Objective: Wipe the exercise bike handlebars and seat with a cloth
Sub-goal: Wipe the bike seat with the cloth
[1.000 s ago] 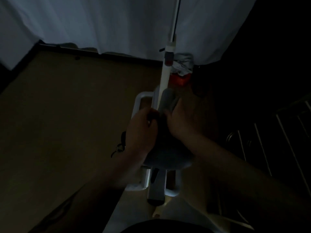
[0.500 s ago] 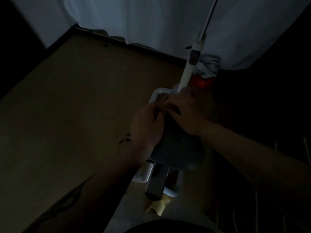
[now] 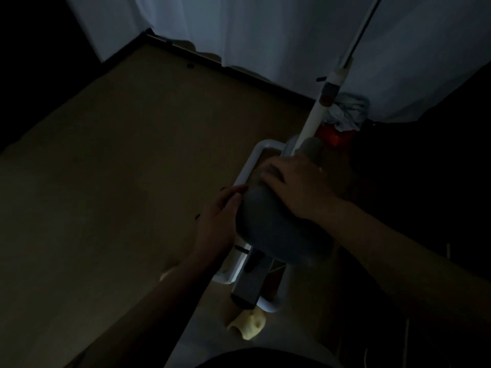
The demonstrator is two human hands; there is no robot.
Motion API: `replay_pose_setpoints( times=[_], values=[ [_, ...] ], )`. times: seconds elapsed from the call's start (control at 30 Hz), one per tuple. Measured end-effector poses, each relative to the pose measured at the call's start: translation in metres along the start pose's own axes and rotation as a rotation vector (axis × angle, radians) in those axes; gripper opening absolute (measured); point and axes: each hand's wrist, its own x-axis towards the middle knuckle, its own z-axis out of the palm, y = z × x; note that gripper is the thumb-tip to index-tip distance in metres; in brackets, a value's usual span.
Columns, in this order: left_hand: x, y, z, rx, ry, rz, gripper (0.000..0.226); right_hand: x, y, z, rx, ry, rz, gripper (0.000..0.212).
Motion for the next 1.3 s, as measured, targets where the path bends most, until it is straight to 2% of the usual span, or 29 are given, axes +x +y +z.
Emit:
replay_pose_setpoints(
  times=[0.1,0.17,0.27,0.4,0.47,0.53,0.6,0.67,0.73,0.83,0.9,1.0,1.1,1.17,1.3],
  values=[
    [-0.01,-0.004,-0.003,-0.116,0.062,0.021,0.027,-0.015,-0.018,0.013,0.13,-0.105,-0.2,0.035],
    [-0.015,-0.005,-0.005,-0.141,0.066,0.028,0.026,-0.006,-0.008,0.003,0.137,-0.186,-0.146,0.039],
    [-0.018,-0.006,-0.008,-0.159,0.028,0.041,0.028,0.0,-0.006,-0.002,0.112,-0.156,-0.013,0.034],
    [-0.017,-0.008,-0.009,-0.247,0.134,-0.024,0.023,-0.011,-0.031,0.0,0.256,-0.246,-0.202,0.029],
    [-0.013,-0.008,-0.008,-0.282,0.148,-0.065,0.022,-0.001,-0.026,-0.005,0.181,-0.276,-0.153,0.032],
    [-0.01,-0.008,-0.007,-0.296,0.156,-0.089,0.025,0.002,-0.024,-0.004,0.12,-0.228,-0.076,0.033],
    [-0.011,-0.008,-0.007,-0.287,0.159,-0.082,0.021,-0.009,-0.034,0.002,0.158,-0.195,-0.138,0.029],
    [-0.015,-0.006,-0.007,-0.254,0.188,-0.086,0.018,-0.018,-0.038,0.003,0.201,-0.233,-0.236,0.028],
    [-0.017,-0.001,-0.006,-0.238,0.189,-0.067,0.015,-0.012,-0.029,-0.003,0.165,-0.236,-0.206,0.024],
    [-0.019,0.012,-0.003,-0.127,0.122,0.025,0.017,-0.011,-0.017,-0.003,0.058,-0.04,0.051,0.023],
    [-0.021,0.018,0.001,-0.032,0.05,0.11,0.02,-0.031,-0.023,0.009,0.038,0.132,0.095,0.027],
    [-0.018,0.023,0.007,0.059,-0.09,0.188,0.02,-0.048,-0.019,0.024,-0.018,0.187,0.087,0.035],
    [-0.009,0.027,0.011,0.089,-0.237,0.223,0.028,-0.038,-0.013,0.012,-0.032,0.293,0.264,0.031],
    [-0.001,0.03,0.014,0.135,-0.34,0.234,0.031,-0.044,-0.023,0.011,-0.089,0.278,0.362,0.039],
    [0.02,0.03,0.011,0.179,-0.475,0.206,0.016,-0.067,-0.038,0.019,-0.102,0.157,0.358,0.057]
  ],
)
